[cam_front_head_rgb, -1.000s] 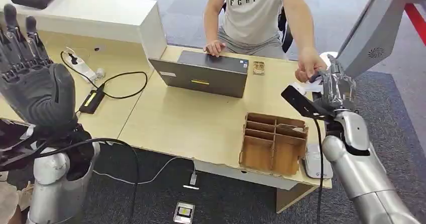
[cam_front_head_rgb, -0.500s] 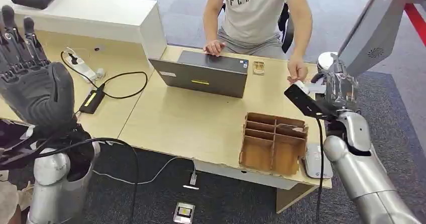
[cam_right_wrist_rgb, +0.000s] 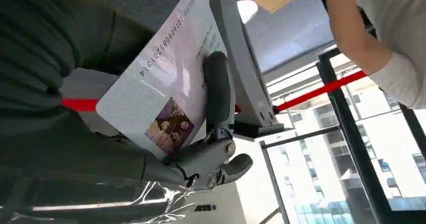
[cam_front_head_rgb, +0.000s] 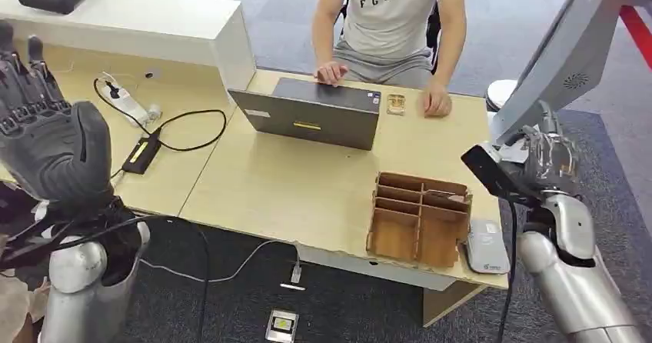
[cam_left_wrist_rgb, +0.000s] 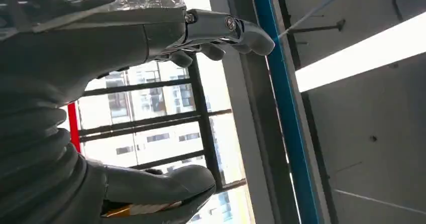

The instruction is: Pass the card to the sensor for recognition and then transmit it.

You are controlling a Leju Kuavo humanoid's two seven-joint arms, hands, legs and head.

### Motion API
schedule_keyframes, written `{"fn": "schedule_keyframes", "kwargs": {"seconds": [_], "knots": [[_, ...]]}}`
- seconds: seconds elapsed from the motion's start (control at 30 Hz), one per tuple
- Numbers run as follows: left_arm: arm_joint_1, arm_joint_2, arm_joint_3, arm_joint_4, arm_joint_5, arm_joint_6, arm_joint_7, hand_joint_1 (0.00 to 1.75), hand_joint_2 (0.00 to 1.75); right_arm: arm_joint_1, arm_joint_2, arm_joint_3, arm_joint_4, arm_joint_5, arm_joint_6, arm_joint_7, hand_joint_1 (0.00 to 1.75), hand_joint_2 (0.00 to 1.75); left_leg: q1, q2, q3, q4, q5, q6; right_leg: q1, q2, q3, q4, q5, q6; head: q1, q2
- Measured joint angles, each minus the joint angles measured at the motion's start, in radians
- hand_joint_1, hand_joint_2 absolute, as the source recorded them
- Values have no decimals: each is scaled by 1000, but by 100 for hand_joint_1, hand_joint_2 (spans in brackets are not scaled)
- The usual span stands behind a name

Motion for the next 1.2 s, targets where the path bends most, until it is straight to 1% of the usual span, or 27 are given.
{"fn": "schedule_keyframes", "kwargs": {"seconds": [0.1, 0.3, 0.4, 0.57, 0.63, 0.73, 0.93, 1.2], "knots": [[21, 7, 5, -21, -16, 17, 9, 0, 175, 49, -32, -22, -61, -1, 0, 13, 175, 175, 0, 0, 0, 0, 0, 0, 0, 0, 0, 0, 0, 0, 0, 0], [47, 15, 13, -48, -39, 40, 20, 0, 175, 104, -75, -56, -143, -9, -9, 48, 175, 175, 0, 0, 0, 0, 0, 0, 0, 0, 0, 0, 0, 0, 0, 0], [76, 21, 26, -74, -63, 62, 30, 0, 175, 167, -101, -81, -201, -22, -24, 61, 175, 175, 0, 0, 0, 0, 0, 0, 0, 0, 0, 0, 0, 0, 0, 0], [114, 33, 34, -112, -77, 75, 50, 0, 175, 279, -121, -114, -275, -43, -65, 86, 175, 175, 0, 0, 0, -1, 0, 0, 0, 0, 0, 0, -1, 1, 0, 0], [121, 39, 36, -122, -80, 79, 53, 0, 175, 315, -124, -125, -286, -61, -91, 84, 175, 175, 0, 0, -1, -1, 0, 0, 0, 0, 0, 0, -1, 1, 0, 0], [121, 47, 36, -134, -82, 84, 63, 0, 175, 363, -125, -135, -299, -74, -108, 82, 175, 175, 0, 0, 0, -1, 0, 0, 0, 0, 0, 0, -1, 0, 0, 0], [120, 63, 36, -149, -85, 85, 84, 0, 175, 439, -121, -151, -301, -96, -129, 89, 175, 175, 0, 0, 0, -1, 0, 0, 0, 0, 0, 0, -1, 0, 0, 0], [113, 66, 35, -149, -76, 79, 85, 0, 175, 505, -102, -172, -280, -130, -138, 81, 175, 175, 0, 0, 0, -1, 0, 0, 0, 0, 0, 0, -1, 0, 0, 0]]}}
